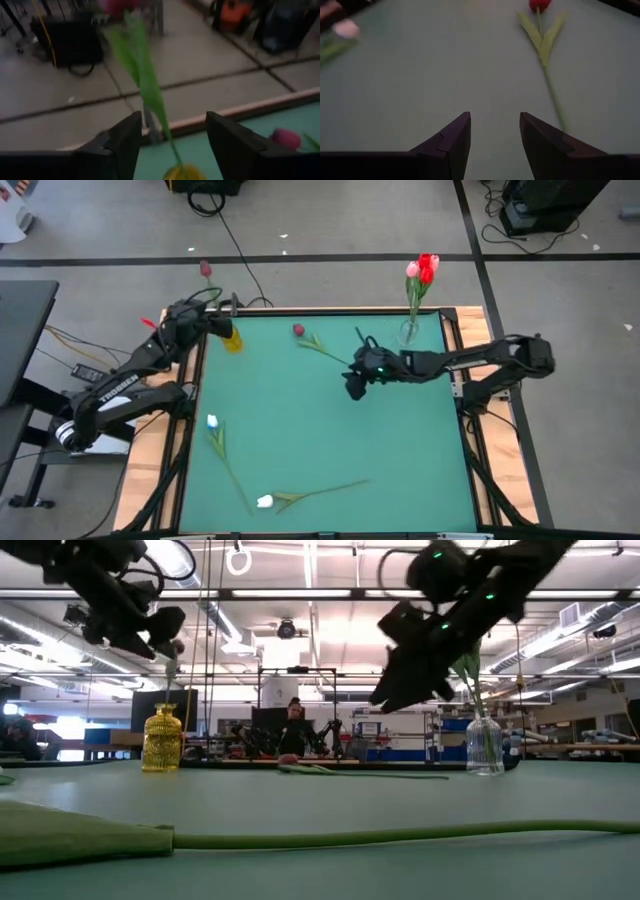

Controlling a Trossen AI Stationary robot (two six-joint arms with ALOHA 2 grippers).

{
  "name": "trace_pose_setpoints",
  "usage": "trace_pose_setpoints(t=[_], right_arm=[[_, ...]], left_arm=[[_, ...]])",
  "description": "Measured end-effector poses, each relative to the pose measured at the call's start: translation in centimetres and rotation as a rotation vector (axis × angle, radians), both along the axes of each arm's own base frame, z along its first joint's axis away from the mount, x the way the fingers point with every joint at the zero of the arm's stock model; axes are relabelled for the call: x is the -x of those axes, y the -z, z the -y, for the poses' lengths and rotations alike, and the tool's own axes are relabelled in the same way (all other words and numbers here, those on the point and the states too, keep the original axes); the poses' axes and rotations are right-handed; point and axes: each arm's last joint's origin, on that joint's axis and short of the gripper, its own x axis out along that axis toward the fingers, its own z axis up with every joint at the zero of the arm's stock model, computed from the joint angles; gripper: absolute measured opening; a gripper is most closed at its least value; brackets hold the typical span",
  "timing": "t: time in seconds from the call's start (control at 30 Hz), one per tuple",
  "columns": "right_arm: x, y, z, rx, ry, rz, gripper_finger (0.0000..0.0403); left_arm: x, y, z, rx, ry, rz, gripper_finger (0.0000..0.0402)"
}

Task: Sort flowers into vase by color
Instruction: Put the dark red flower into the yellow vase

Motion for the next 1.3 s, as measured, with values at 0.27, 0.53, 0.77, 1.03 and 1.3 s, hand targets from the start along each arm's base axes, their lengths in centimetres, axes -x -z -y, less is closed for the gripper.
trace_pose_setpoints(t=[0.27,0.53,0.77,1.03,1.3], right_arm=[[-5.0,1.2,4.3,0.123,-0.141,-0.241,0.0178],[-7.6,3.5,10.2,0.031,-0.141,-0.407,0.0168],[-7.7,4.5,13.3,-0.092,-0.144,-0.442,0.0145],[-7.5,5.8,13.3,-0.155,-0.173,-0.469,0.0129],[-7.2,4.2,12.9,-0.132,-0.155,-0.456,0.0125]], left_arm=[[1.4,-2.2,1.6,0.199,-0.042,-0.019,0.0245],[1.7,-2.4,2.2,0.3,0.005,-0.011,0.0245],[1.4,-2.4,2.7,0.338,0.068,-0.009,0.0245],[1.0,-2.4,3.1,0.339,0.111,-0.012,0.0245],[1.2,-3.9,3.1,0.286,0.089,0.008,0.0245]])
